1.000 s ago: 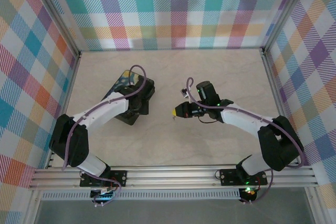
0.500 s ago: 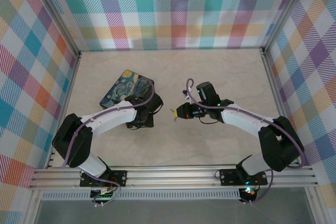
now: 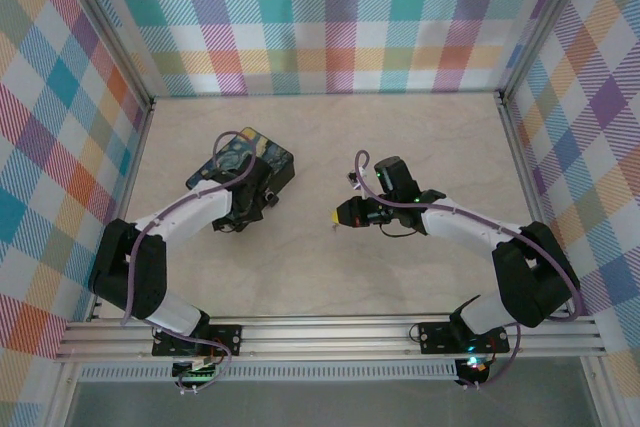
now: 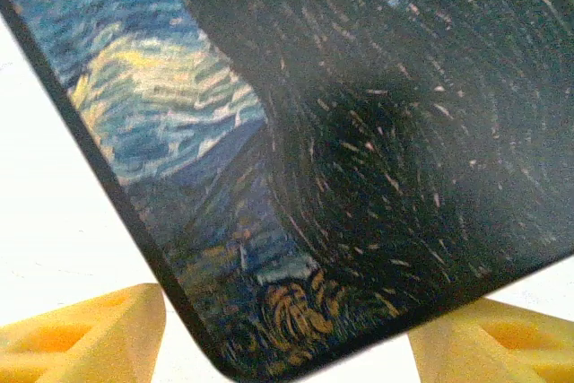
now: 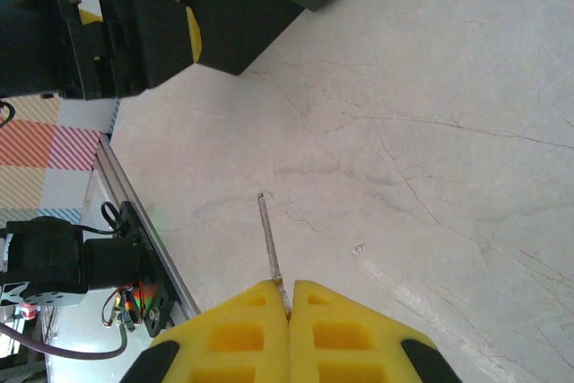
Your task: Unlock the padlock with the key
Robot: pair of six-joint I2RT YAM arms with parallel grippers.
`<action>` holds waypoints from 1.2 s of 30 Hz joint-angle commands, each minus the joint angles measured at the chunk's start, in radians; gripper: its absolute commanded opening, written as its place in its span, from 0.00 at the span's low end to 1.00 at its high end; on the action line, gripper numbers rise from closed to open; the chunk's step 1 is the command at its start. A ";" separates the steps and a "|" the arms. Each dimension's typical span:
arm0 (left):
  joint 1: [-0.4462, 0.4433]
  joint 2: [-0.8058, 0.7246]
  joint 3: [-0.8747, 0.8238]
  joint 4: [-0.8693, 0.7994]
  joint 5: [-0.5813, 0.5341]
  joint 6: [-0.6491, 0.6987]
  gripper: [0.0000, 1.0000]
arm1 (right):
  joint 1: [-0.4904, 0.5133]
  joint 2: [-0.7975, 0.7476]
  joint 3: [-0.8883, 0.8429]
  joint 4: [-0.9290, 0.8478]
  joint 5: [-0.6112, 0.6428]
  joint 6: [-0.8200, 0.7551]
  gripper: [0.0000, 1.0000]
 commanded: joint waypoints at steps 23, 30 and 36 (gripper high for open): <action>-0.254 0.244 0.178 0.090 -0.232 -0.429 0.75 | -0.009 0.020 -0.010 0.050 -0.023 -0.014 0.00; -0.275 0.380 0.249 0.088 -0.324 -0.504 0.75 | -0.019 0.019 -0.030 0.055 -0.034 -0.027 0.00; -0.275 0.434 0.248 0.130 -0.369 -0.521 0.69 | -0.037 0.019 -0.045 0.059 -0.045 -0.040 0.00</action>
